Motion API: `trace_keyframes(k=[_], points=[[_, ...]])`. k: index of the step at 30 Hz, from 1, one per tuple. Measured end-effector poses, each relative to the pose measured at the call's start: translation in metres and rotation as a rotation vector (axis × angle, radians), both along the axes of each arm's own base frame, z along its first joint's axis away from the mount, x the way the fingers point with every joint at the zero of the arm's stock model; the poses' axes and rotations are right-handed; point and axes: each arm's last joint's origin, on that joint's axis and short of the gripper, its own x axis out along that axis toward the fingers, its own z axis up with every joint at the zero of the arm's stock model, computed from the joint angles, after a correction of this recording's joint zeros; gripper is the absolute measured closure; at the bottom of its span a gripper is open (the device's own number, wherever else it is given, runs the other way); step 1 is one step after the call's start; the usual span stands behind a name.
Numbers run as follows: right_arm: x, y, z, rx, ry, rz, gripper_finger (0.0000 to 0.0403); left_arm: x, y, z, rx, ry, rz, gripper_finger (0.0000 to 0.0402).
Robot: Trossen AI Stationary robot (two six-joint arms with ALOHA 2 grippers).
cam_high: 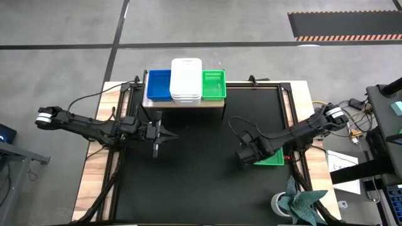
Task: Stack baskets on shelf by color
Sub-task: Stack the green bin on top of the green bin on the shelf
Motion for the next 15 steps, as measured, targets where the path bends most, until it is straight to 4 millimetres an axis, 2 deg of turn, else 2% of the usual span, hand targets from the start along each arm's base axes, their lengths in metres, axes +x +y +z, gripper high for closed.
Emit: trace_keyframes(k=[7,15], points=[[-0.004,-0.007,-0.015,-0.011,0.030,-0.031,0.0275,0.000,0.000,0.000,0.002,0.001,0.000,0.0402],[-0.002,-0.007,-0.017,-0.004,0.012,-0.044,0.0275,0.000,0.000,0.000,0.002,0.001,0.000,0.0402]])
